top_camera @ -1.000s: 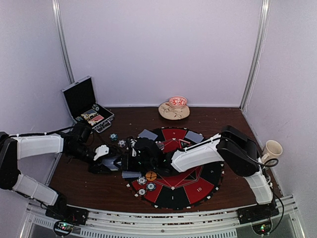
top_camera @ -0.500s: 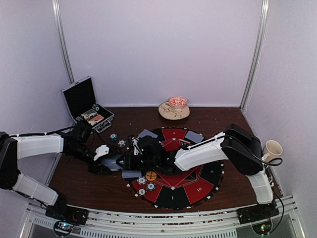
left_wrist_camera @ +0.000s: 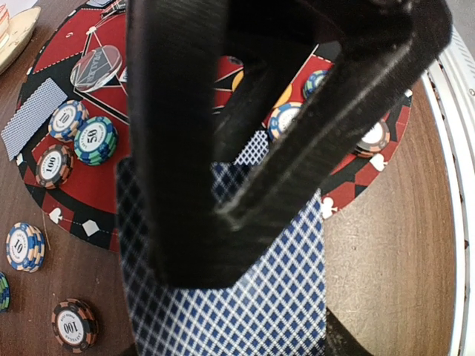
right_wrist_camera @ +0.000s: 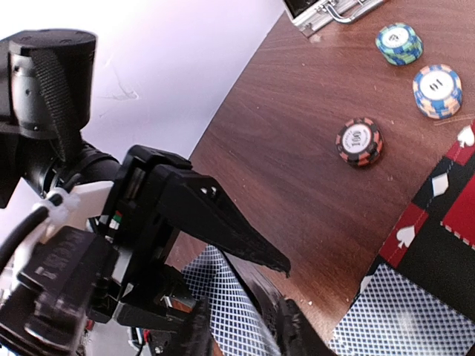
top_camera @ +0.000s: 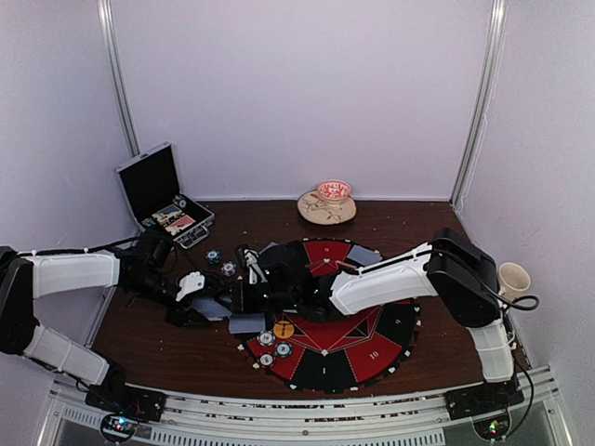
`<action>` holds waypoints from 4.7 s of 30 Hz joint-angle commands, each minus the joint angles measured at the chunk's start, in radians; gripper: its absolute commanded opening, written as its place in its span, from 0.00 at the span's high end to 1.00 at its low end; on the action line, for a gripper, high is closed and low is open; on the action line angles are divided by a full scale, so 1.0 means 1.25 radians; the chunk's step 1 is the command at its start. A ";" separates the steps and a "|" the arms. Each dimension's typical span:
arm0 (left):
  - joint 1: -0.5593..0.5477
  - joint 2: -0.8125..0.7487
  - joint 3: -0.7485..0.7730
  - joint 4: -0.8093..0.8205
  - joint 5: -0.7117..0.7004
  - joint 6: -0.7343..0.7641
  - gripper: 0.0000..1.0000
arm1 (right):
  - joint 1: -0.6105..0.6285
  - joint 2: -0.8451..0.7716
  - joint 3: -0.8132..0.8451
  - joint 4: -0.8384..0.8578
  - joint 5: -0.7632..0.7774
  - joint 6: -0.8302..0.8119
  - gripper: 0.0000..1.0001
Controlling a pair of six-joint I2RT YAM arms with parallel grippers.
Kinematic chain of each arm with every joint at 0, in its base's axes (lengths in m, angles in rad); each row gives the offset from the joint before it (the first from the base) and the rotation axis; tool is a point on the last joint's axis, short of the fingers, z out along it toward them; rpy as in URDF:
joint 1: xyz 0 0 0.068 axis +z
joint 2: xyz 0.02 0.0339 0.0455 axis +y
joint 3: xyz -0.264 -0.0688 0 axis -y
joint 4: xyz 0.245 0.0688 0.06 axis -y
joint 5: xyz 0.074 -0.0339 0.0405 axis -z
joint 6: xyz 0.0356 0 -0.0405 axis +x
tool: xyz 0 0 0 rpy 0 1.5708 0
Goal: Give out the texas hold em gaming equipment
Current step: Pick up the poker card from the face-down deck piles, then place the poker card in the community card area, then adjust the poker card in the community card area.
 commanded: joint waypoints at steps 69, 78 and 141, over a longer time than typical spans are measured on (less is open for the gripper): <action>-0.004 0.004 -0.003 0.014 0.015 0.003 0.47 | -0.008 -0.377 -0.773 0.208 0.951 0.545 1.00; -0.004 0.005 -0.003 0.013 0.015 0.005 0.47 | -0.024 -0.322 -0.765 0.233 0.930 0.559 0.97; -0.004 -0.005 -0.004 0.013 0.015 0.000 0.47 | 0.057 -0.279 -0.759 0.195 0.791 0.585 0.53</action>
